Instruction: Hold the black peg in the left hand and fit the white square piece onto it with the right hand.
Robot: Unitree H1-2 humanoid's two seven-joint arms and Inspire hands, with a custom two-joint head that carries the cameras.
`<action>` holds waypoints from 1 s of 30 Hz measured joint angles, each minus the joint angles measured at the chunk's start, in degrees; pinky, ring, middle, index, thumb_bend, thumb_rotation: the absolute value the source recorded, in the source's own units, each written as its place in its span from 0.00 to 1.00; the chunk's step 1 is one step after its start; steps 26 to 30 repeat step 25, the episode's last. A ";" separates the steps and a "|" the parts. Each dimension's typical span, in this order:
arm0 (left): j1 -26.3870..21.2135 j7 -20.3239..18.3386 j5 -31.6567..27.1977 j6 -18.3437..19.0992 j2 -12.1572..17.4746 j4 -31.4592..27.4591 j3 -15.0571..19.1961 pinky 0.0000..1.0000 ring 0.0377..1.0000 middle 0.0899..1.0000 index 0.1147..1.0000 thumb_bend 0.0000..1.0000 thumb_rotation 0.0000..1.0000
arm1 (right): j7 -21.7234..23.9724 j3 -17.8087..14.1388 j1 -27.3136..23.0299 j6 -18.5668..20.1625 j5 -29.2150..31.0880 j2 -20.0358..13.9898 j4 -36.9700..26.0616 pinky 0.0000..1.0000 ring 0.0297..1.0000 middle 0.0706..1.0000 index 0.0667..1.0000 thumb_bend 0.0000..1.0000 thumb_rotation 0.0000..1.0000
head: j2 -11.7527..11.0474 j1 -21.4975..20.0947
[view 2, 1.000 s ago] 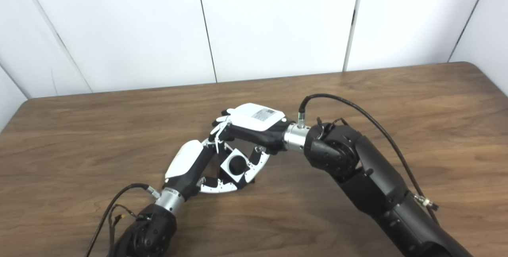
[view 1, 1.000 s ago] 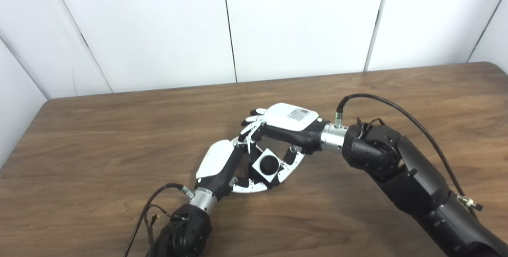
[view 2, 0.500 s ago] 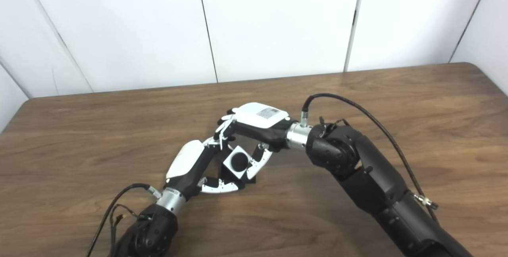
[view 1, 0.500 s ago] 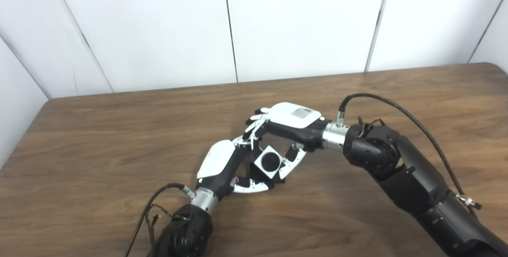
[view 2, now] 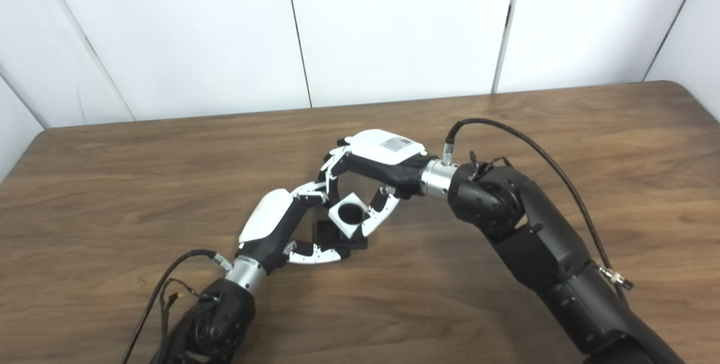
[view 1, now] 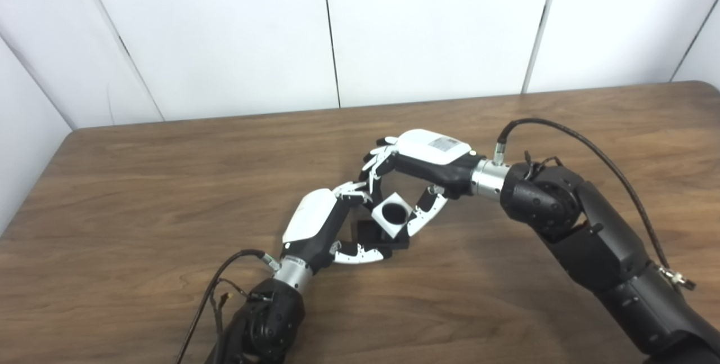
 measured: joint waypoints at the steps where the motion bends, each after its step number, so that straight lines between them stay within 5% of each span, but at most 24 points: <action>1: 0.00 0.00 0.00 0.00 0.00 0.00 -0.01 0.83 0.90 0.85 0.42 0.52 0.07 | -0.23 0.01 0.13 0.01 0.07 0.02 0.20 0.97 0.90 0.77 0.44 0.52 0.14 | 0.00 0.00; 4: -0.05 0.00 0.00 0.01 -0.09 -0.14 -0.08 0.84 0.90 0.85 0.42 0.52 0.07 | -0.40 0.57 1.07 0.25 -0.54 0.02 0.51 0.94 0.89 0.79 0.46 0.52 0.16 | 0.09 0.00; 5: -0.05 -0.06 0.01 0.33 -0.18 -0.30 -0.22 0.84 0.90 0.85 0.42 0.52 0.07 | -0.10 1.19 1.70 0.95 -1.02 0.01 0.51 0.93 0.90 0.83 0.66 0.79 0.29 | 0.09 0.00; 8: 0.01 -0.14 0.01 0.83 -0.24 -0.32 -0.20 0.84 0.90 0.85 0.42 0.52 0.07 | 0.26 1.74 2.46 2.66 -1.21 -0.14 0.27 0.88 0.90 0.87 0.84 0.96 0.38 | 0.18 0.17; 15: 0.02 -0.10 0.01 1.07 0.03 -0.29 -0.05 0.84 0.90 0.85 0.42 0.52 0.07 | -1.05 1.84 6.28 2.83 -0.40 -0.69 -0.03 0.92 0.91 0.89 0.90 0.97 0.39 | 0.09 0.00; 30: -0.09 -0.11 0.00 0.93 0.01 -0.09 -0.01 0.84 0.90 0.85 0.42 0.52 0.07 | -1.55 1.66 6.43 3.12 -0.27 -0.63 0.00 0.95 0.94 0.91 0.98 0.98 0.41 | -0.35 -0.17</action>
